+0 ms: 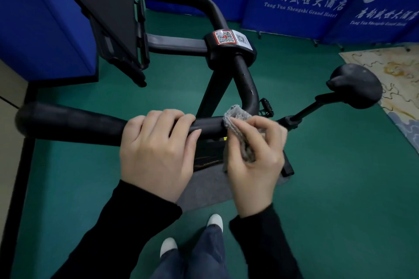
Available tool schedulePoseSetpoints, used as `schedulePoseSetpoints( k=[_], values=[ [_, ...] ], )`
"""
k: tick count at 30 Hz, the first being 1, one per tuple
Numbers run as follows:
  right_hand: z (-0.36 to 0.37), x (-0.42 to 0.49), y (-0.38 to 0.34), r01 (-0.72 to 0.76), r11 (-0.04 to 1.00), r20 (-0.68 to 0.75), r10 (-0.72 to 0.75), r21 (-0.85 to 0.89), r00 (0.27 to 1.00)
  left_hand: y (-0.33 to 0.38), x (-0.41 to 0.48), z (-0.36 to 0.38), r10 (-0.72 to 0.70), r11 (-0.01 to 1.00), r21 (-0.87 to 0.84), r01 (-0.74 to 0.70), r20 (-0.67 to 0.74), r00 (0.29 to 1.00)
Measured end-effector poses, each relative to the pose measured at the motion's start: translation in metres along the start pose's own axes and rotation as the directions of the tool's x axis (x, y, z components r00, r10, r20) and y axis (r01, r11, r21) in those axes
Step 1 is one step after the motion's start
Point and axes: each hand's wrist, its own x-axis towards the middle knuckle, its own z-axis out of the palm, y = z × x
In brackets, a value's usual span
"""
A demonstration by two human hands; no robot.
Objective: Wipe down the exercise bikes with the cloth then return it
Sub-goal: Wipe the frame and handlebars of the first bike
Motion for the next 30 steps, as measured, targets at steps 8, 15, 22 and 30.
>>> schedulePoseSetpoints(
  k=[8,15,22,30],
  values=[
    [-0.017,0.064,0.006,0.054,0.997,0.447,-0.023,-0.055,0.894,0.001,0.001,0.001,-0.020,1.000,-0.021,0.019,-0.011,1.000],
    [-0.013,0.126,-0.001,0.166,0.985,0.887,-0.034,-0.049,0.461,0.003,0.001,0.001,-0.034,0.999,-0.021,0.034,-0.006,0.999],
    [0.030,0.141,-0.015,0.161,0.987,0.986,-0.020,-0.007,0.163,0.003,0.004,-0.001,-0.045,0.999,-0.013,0.045,-0.007,0.999],
    [0.029,0.172,-0.008,0.422,0.905,0.990,0.007,0.052,-0.138,0.008,0.005,-0.003,-0.064,0.998,0.014,0.064,-0.011,0.998]
  ],
)
